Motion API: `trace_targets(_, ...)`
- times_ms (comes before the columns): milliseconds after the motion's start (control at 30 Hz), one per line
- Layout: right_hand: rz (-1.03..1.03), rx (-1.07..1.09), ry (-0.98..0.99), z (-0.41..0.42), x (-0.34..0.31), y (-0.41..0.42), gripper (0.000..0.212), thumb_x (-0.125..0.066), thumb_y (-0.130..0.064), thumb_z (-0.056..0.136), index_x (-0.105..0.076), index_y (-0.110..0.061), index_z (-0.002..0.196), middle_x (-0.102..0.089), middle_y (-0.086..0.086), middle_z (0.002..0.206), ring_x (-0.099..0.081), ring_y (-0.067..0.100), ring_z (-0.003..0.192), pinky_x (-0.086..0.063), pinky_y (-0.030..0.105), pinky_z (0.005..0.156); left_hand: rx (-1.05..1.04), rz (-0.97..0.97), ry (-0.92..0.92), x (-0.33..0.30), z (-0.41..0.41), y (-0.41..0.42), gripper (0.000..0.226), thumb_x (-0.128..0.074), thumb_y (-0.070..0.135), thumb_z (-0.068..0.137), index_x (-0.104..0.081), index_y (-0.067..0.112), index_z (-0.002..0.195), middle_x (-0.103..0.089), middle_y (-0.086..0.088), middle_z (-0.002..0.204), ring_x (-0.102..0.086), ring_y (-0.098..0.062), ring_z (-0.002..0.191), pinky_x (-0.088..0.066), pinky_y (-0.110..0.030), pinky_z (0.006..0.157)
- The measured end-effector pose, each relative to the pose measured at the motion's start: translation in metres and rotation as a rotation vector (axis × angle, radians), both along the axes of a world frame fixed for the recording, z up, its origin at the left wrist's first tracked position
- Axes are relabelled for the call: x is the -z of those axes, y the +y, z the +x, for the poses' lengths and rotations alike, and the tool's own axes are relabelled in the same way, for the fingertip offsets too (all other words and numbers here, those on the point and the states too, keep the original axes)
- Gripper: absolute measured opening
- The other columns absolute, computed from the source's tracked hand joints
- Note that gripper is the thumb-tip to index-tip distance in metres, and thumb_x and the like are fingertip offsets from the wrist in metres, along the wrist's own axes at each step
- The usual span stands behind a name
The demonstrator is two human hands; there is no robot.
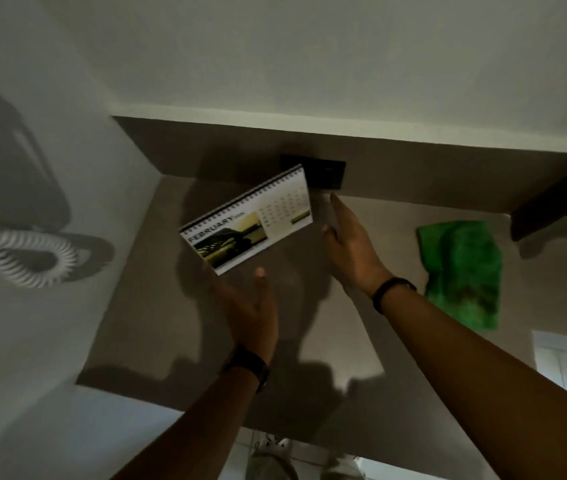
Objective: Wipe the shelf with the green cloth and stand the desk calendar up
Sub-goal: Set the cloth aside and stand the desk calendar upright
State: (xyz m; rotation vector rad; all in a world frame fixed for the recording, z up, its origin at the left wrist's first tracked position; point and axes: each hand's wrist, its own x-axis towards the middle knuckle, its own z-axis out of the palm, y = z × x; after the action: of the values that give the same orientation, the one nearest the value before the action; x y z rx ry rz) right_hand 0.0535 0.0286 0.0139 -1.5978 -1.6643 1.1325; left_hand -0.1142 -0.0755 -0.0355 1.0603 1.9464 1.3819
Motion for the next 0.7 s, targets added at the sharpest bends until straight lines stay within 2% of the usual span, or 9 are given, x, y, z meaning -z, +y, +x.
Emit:
trace_targets(100, -0.035, -0.029, 0.158, -0.031, 0.003, 0.014, 0.063, -0.045, 0.005, 0.102, -0.037, -0.017, 0.160, -0.049, 0.007, 0.158, -0.049, 0.021, 0.145, -0.041, 0.029, 0.120, -0.089, -0.016, -0.151, -0.006, -0.026, 0.007, 0.082, -0.051, 0.046, 0.108, -0.005, 0.018, 0.170, -0.019, -0.002, 0.173, -0.032, -0.012, 0.155, -0.032, -0.053, 0.128)
trace_targets(200, -0.010, -0.019, 0.176, -0.043, 0.008, 0.020, 0.067, -0.046, 0.004, 0.099, -0.038, -0.028, 0.158, -0.054, -0.009, 0.144, -0.055, 0.010, 0.130, -0.047, 0.003, 0.096, 0.030, 0.049, -0.197, -0.003, -0.041, 0.013, 0.075, -0.042, 0.043, 0.109, -0.010, 0.014, 0.170, -0.028, -0.010, 0.172, -0.038, -0.014, 0.154, -0.036, -0.041, 0.126)
trace_targets(300, -0.029, 0.022, 0.199, -0.047, 0.011, 0.018, 0.068, -0.045, 0.002, 0.099, -0.036, -0.029, 0.160, -0.055, -0.013, 0.137, -0.058, -0.002, 0.120, -0.047, 0.001, 0.089, 0.082, 0.021, -0.219, 0.003, -0.048, 0.016, 0.075, -0.039, 0.046, 0.107, -0.016, 0.010, 0.168, -0.033, -0.012, 0.169, -0.040, -0.015, 0.153, -0.037, -0.044, 0.126)
trace_targets(367, -0.044, 0.054, 0.209, -0.049, 0.010, 0.014, 0.067, -0.044, 0.003, 0.102, -0.033, -0.026, 0.161, -0.055, -0.011, 0.140, -0.057, -0.004, 0.121, -0.049, 0.004, 0.092, 0.060, -0.022, -0.223, 0.005, -0.056, 0.024, 0.081, -0.036, 0.055, 0.104, -0.018, 0.008, 0.168, -0.032, -0.014, 0.170, -0.037, -0.022, 0.156, -0.033, -0.051, 0.127)
trace_targets(433, -0.037, 0.098, 0.219, -0.054, 0.009, 0.007, 0.068, -0.042, 0.007, 0.102, -0.030, -0.021, 0.163, -0.053, -0.003, 0.150, -0.055, 0.004, 0.131, -0.049, 0.014, 0.105, 0.080, -0.059, -0.235, 0.003, -0.067, 0.037, 0.093, -0.032, 0.072, 0.097, -0.023, 0.012, 0.168, -0.034, -0.010, 0.170, -0.035, -0.021, 0.156, -0.030, -0.050, 0.129)
trace_targets(533, -0.030, 0.182, 0.233, -0.066, 0.008, -0.009, 0.076, -0.041, 0.014, 0.098, -0.023, -0.016, 0.165, -0.043, 0.005, 0.162, -0.043, 0.015, 0.147, -0.039, 0.032, 0.123, 0.163, -0.059, -0.235, -0.003, -0.090, 0.067, 0.101, -0.027, 0.095, 0.086, -0.030, 0.031, 0.164, -0.043, 0.004, 0.165, -0.042, -0.011, 0.151, -0.033, -0.035, 0.127)
trace_targets(567, -0.036, 0.210, 0.233, -0.070, 0.008, -0.015, 0.080, -0.041, 0.016, 0.096, -0.019, -0.016, 0.166, -0.038, 0.003, 0.165, -0.039, 0.014, 0.149, -0.037, 0.031, 0.125, 0.178, -0.089, -0.222, -0.005, -0.098, 0.078, 0.103, -0.025, 0.099, 0.082, -0.029, 0.036, 0.162, -0.042, 0.008, 0.165, -0.041, -0.008, 0.150, -0.033, -0.032, 0.127)
trace_targets(633, -0.046, 0.259, 0.255, -0.079, 0.009, -0.025, 0.085, -0.042, 0.017, 0.094, -0.014, -0.017, 0.167, -0.033, -0.003, 0.166, -0.034, 0.011, 0.151, -0.035, 0.028, 0.125, 0.238, -0.170, -0.179, -0.004, -0.113, 0.100, 0.104, -0.018, 0.096, 0.084, -0.026, 0.032, 0.165, -0.036, 0.007, 0.168, -0.035, -0.010, 0.153, -0.027, -0.037, 0.129)
trace_targets(700, -0.056, 0.289, 0.264, -0.086, 0.012, -0.029, 0.087, -0.042, 0.017, 0.094, -0.012, -0.017, 0.168, -0.029, 0.000, 0.170, -0.030, 0.014, 0.155, -0.032, 0.030, 0.127, 0.310, -0.201, -0.148, 0.000, -0.124, 0.113, 0.102, -0.016, 0.096, 0.083, -0.028, 0.036, 0.164, -0.041, 0.010, 0.163, -0.039, -0.001, 0.146, -0.032, -0.027, 0.122)
